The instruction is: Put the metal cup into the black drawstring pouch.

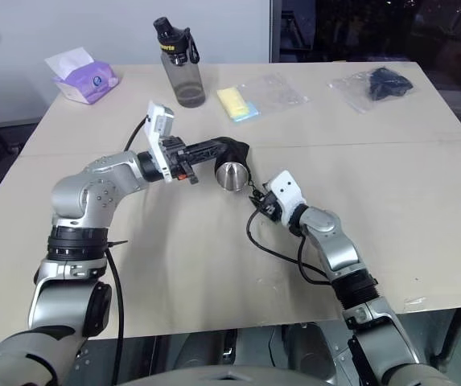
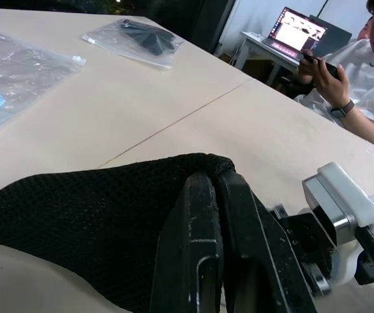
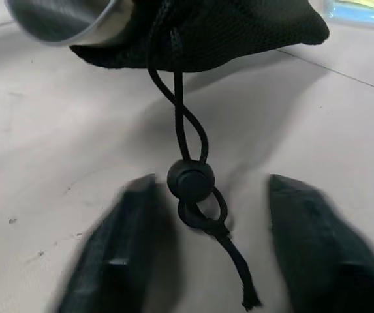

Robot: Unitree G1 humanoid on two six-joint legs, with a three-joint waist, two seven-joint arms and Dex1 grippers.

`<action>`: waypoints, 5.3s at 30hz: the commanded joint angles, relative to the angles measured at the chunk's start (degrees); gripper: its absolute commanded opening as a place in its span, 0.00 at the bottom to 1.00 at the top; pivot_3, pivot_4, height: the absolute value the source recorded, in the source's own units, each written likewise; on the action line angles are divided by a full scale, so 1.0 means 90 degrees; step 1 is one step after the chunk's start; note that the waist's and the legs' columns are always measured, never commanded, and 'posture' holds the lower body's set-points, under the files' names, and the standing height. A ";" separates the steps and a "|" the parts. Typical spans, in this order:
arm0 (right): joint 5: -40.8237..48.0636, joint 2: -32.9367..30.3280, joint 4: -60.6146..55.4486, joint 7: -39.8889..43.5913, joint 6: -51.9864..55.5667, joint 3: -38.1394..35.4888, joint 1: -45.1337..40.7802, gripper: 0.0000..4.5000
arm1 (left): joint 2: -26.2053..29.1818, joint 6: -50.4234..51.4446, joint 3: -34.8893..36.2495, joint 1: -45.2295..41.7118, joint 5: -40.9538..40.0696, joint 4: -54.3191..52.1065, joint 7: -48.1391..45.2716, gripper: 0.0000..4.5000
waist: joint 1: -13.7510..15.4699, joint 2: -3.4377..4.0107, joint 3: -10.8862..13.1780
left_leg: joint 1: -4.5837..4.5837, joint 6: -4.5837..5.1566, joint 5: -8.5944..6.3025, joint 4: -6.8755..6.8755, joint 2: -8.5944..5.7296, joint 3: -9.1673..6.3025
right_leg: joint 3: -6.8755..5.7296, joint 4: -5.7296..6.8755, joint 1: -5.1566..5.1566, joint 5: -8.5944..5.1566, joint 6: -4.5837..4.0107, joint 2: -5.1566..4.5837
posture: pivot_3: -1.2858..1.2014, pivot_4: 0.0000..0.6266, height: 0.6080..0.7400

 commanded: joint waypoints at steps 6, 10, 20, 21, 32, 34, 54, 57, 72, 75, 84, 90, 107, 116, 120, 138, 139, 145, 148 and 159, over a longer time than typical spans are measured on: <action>-0.0181 -0.0190 -0.0184 -0.0057 0.0010 -0.0105 0.0145 0.01 | 0.0011 -0.0046 0.0179 0.0058 -0.0123 -0.0313 0.0077 0.00 | 0.0015 -0.0001 -0.0001 | 0.0001 0.0000 0.0000 0.0001 0.0000 -0.0001 | -0.0001 0.0001 0.0001 0.0000 0.0000 0.0000 | 0.52 0.24 1.00; -0.0533 -0.0413 -0.0347 -0.0419 -0.0265 -0.0248 -0.0032 0.01 | 0.0008 -0.0006 0.0184 0.0092 -0.0147 -0.0324 0.0127 0.00 | 0.0037 -0.0001 -0.0001 | -0.0001 0.0000 0.0000 0.0001 -0.0003 0.0000 | -0.0001 -0.0001 0.0001 0.0000 0.0000 -0.0004 | 0.52 0.24 1.00; -0.0773 -0.1234 -0.1311 -0.1258 -0.1117 -0.1483 -0.0911 0.01 | -0.0011 0.0203 0.0236 0.0123 -0.0148 -0.0249 0.0463 0.00 | 0.0005 0.0001 0.0000 | -0.0003 0.0000 0.0000 -0.0002 -0.0004 -0.0002 | -0.0003 0.0000 -0.0002 0.0000 0.0000 -0.0006 | 0.52 0.24 1.00; -0.0786 -0.1279 -0.1390 -0.1292 -0.1159 -0.1521 -0.0999 0.01 | -0.0028 0.0206 0.0244 0.0111 -0.0156 -0.0247 0.0488 0.00 | 0.0001 0.0001 0.0000 | -0.0003 0.0000 0.0000 -0.0002 -0.0004 0.0000 | -0.0002 0.0000 -0.0003 0.0000 0.0000 -0.0007 | 0.52 0.24 1.00; -0.0916 -0.1249 -0.1768 -0.1582 -0.1252 -0.1490 -0.2087 0.00 | -0.0475 0.0199 0.0903 -0.0544 -0.0643 -0.0163 0.1113 0.20 | 0.0019 0.0000 0.0001 | -0.0008 0.0000 0.0000 0.0000 -0.0005 0.0000 | -0.0003 -0.0001 -0.0004 0.0001 0.0000 -0.0009 | 0.52 0.24 1.00; -0.0924 -0.1224 -0.1763 -0.1566 -0.1278 -0.1436 -0.2081 0.00 | -0.0568 0.0437 0.1205 -0.0690 -0.1125 -0.0357 0.1170 0.42 | 0.0019 0.0000 0.0001 | -0.0008 0.0000 0.0000 0.0000 -0.0005 -0.0001 | -0.0004 -0.0002 -0.0003 0.0001 0.0000 -0.0009 | 0.52 0.24 1.00; -0.1547 -0.1233 -0.2054 -0.0742 -0.1786 -0.0427 -0.2501 0.00 | -0.0600 0.0279 0.0838 -0.1442 -0.1541 -0.0670 0.1128 0.72 | 0.0004 0.0000 0.0001 | -0.0006 -0.0001 0.0000 0.0000 -0.0007 0.0000 | -0.0004 0.0000 -0.0003 0.0001 0.0000 -0.0011 | 0.52 0.24 1.00; -0.1966 -0.1436 -0.1921 -0.0665 -0.2189 -0.0158 -0.2453 0.00 | -0.0557 0.0299 0.0792 -0.1452 -0.1579 -0.0688 0.1036 0.72 | 0.0002 0.0000 0.0001 | -0.0005 -0.0001 0.0000 0.0000 -0.0008 0.0002 | -0.0003 -0.0001 -0.0003 0.0001 0.0000 -0.0011 | 0.52 0.24 1.00; -0.2634 -0.1349 -0.1540 -0.0788 -0.2633 -0.0022 -0.2454 0.00 | -0.0277 0.0377 0.0373 -0.1121 -0.1476 -0.1005 0.0624 0.45 | -0.0003 0.0000 0.0001 | -0.0005 -0.0001 0.0001 0.0000 -0.0007 0.0001 | -0.0003 -0.0001 -0.0003 0.0001 -0.0001 -0.0011 | 0.52 0.24 1.00; -0.2604 -0.1351 -0.1495 -0.0808 -0.2577 -0.0096 -0.2436 0.00 | -0.0254 0.0412 0.0354 -0.1082 -0.1437 -0.1019 0.0610 0.16 | -0.0002 0.0000 0.0002 | -0.0004 -0.0001 0.0001 0.0000 -0.0007 0.0000 | -0.0004 0.0000 -0.0003 0.0001 -0.0001 -0.0011 | 0.52 0.24 1.00; -0.2551 -0.1295 -0.1370 -0.0894 -0.2464 -0.0223 -0.2433 0.00 | -0.0168 0.0298 0.0204 -0.1019 -0.1135 -0.0992 0.0536 0.09 | 0.0012 0.0000 0.0002 | -0.0005 -0.0001 0.0001 0.0000 -0.0008 0.0000 | -0.0004 -0.0001 -0.0002 0.0001 -0.0001 -0.0011 | 0.52 0.24 1.00; -0.2374 -0.1126 -0.1402 -0.0958 -0.2302 -0.0341 -0.2444 0.00 | -0.0076 0.0209 0.0068 -0.0927 -0.0965 -0.0941 0.0441 0.09 | -0.0001 0.0000 0.0002 | -0.0004 -0.0001 0.0001 0.0000 -0.0007 0.0001 | -0.0003 -0.0001 -0.0002 0.0001 -0.0001 -0.0011 | 0.52 0.24 1.00; -0.2453 -0.0918 -0.1339 -0.2362 -0.2236 -0.1115 -0.2941 0.00 | 0.0086 -0.0020 -0.0215 -0.0601 -0.0626 -0.0982 0.0260 0.09 | 0.0020 0.0002 0.0006 | -0.0008 -0.0001 0.0001 0.0000 -0.0009 -0.0001 | -0.0005 -0.0001 -0.0003 0.0001 -0.0001 -0.0014 | 0.52 0.24 1.00; -0.2400 -0.0939 -0.1300 -0.3038 -0.2268 -0.1437 -0.3123 0.00 | 0.0116 0.0483 -0.0107 -0.0654 -0.0904 -0.1548 0.0632 0.09 | 0.0000 0.0001 0.0006 | -0.0007 -0.0001 0.0000 -0.0002 -0.0009 0.0002 | -0.0003 -0.0001 -0.0004 0.0001 -0.0001 -0.0014 | 0.52 0.24 1.00; -0.2384 -0.0909 -0.1336 -0.3619 -0.2252 -0.1777 -0.3225 0.00 | 0.0086 0.0831 -0.0115 -0.0689 -0.1021 -0.1862 0.1001 0.09 | 0.0001 0.0001 0.0006 | -0.0007 -0.0001 0.0000 -0.0003 -0.0009 0.0000 | -0.0002 -0.0001 -0.0004 0.0001 -0.0001 -0.0014 | 0.52 0.24 1.00; -0.1211 -0.0698 -0.1414 -0.2571 -0.1915 -0.1284 -0.2787 0.00 | 0.0037 0.0359 0.0044 -0.0298 -0.0968 -0.1514 0.0860 0.86 | -0.0039 0.0010 0.0006 | 0.0002 0.0001 0.0000 -0.0005 -0.0005 0.0009 | 0.0006 0.0000 -0.0002 0.0001 -0.0001 -0.0009 | 0.52 0.24 1.00; -0.1126 -0.0673 -0.1548 -0.2441 -0.1846 -0.1236 -0.2599 0.00 | 0.0063 0.0345 0.0048 -0.0237 -0.0938 -0.1532 0.0843 0.86 | -0.0027 0.0009 0.0006 | 0.0000 0.0001 0.0000 -0.0006 -0.0005 0.0007 | 0.0005 0.0001 -0.0003 0.0001 -0.0001 -0.0009 | 0.52 0.24 1.00; -0.0954 -0.0768 -0.1773 -0.2000 -0.1735 -0.1249 -0.2225 0.00 | 0.0341 0.0204 0.0170 0.0134 -0.0708 -0.1496 0.0830 0.86 | 0.0003 0.0010 0.0008 | -0.0013 0.0000 0.0000 -0.0005 -0.0010 0.0009 | 0.0002 -0.0006 -0.0007 0.0001 0.0000 -0.0018 | 0.52 0.24 1.00; -0.0875 -0.0863 -0.1817 -0.1843 -0.1680 -0.1322 -0.2050 0.00 | 0.0734 0.0219 0.0321 0.0630 -0.0658 -0.1601 0.0676 0.86 | -0.0019 0.0010 0.0007 | -0.0004 0.0000 0.0000 -0.0006 -0.0010 0.0009 | 0.0003 -0.0002 -0.0006 0.0000 0.0000 -0.0018 | 0.52 0.24 1.00; 0.0411 -0.1849 -0.2438 0.0391 -0.0725 -0.1193 0.0274 0.42 | 0.1676 -0.0368 0.0893 0.2765 -0.0406 -0.1750 0.0059 0.88 | 0.0043 0.0008 0.0005 | -0.0002 0.0001 -0.0001 -0.0010 -0.0002 0.0005 | -0.0006 -0.0013 0.0002 -0.0001 -0.0002 -0.0016 | 0.52 0.24 1.00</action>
